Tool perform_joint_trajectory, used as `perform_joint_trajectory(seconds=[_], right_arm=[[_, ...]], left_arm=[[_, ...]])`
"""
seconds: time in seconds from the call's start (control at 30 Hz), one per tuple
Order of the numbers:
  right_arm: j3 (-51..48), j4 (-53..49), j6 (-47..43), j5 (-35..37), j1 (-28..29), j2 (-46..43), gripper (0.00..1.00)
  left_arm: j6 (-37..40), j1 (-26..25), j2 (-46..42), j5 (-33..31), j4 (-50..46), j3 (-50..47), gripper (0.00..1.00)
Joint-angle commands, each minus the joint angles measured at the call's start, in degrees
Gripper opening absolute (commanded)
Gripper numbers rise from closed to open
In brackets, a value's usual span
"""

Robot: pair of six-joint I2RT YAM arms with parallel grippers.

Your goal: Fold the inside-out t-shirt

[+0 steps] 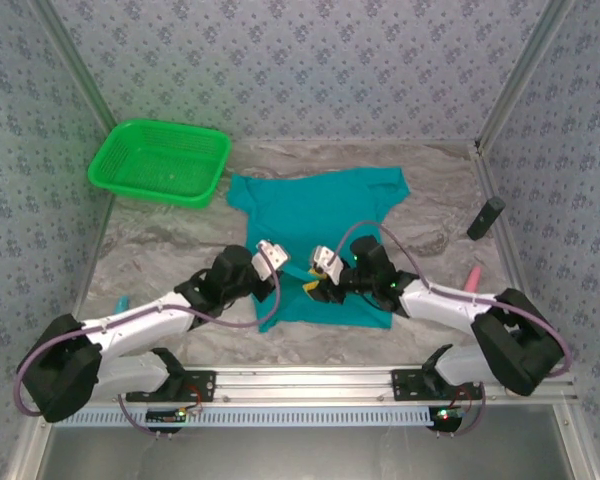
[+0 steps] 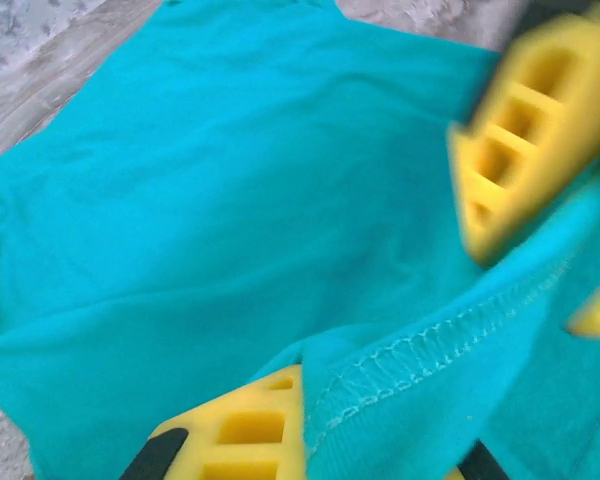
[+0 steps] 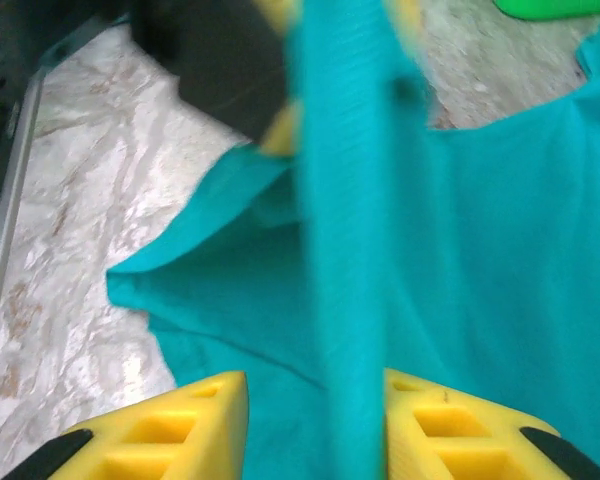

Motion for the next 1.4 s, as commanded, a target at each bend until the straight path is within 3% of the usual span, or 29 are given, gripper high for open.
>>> perform_joint_trajectory(seconds=[0.0, 0.17, 0.33, 0.47, 0.57, 0.67, 0.73, 0.93, 1.0, 1.1, 1.17, 1.27, 1.37], right_arm=[[-0.17, 0.49, -6.02, -0.51, 5.67, -4.25, 0.37], [2.48, -0.59, -5.81, 3.68, 16.81, -4.11, 0.37], [5.66, 1.83, -2.42, 18.46, 20.37, 5.52, 0.37], [6.46, 6.33, 0.47, 25.85, 21.43, 10.74, 0.37], [6.57, 5.72, 1.39, 32.92, 21.79, 13.03, 0.35], [5.37, 2.94, 2.53, 40.56, 19.85, 11.99, 0.25], [6.53, -1.75, 3.63, 45.34, 19.02, 11.06, 0.23], [7.28, -11.57, 22.66, 67.48, 14.48, 11.50, 0.23], [7.74, -16.64, 29.50, 71.67, 11.57, 10.53, 0.14], [6.58, -17.11, 31.18, 73.49, 7.38, 7.15, 0.08], [5.87, -17.15, 32.10, 70.39, 2.22, 4.20, 0.08], [4.59, -15.32, 31.20, 63.46, -3.99, -0.04, 0.09], [6.18, -20.58, 28.69, 57.77, -5.40, -6.73, 0.15]], left_arm=[[-6.87, 1.87, -1.31, 6.37, -8.18, 2.83, 0.00], [-10.37, 4.81, -1.55, 11.02, -10.04, 5.58, 0.00], [-11.12, 5.00, -0.55, 13.64, -13.70, 9.80, 0.00], [-11.96, 5.61, 0.52, 14.53, -18.07, 13.49, 0.00], [-11.31, 5.85, -0.17, 14.87, -19.40, 14.37, 0.00], [-11.23, 5.98, -1.73, 14.24, -19.76, 13.71, 0.00], [-11.34, 6.03, -2.43, 14.77, -20.42, 13.43, 0.00], [-12.15, 6.12, -3.00, 18.90, -22.41, 14.25, 0.00], [-13.37, 6.11, -3.38, 22.03, -21.61, 13.83, 0.00], [-16.15, 5.88, -1.01, 31.02, -20.29, 14.25, 0.00], [-19.47, 5.49, 1.79, 36.92, -17.28, 13.96, 0.00], [-24.22, 5.08, 4.98, 39.75, -13.11, 14.19, 0.00], [-28.35, 5.08, 8.06, 43.01, -11.93, 17.50, 0.00]])
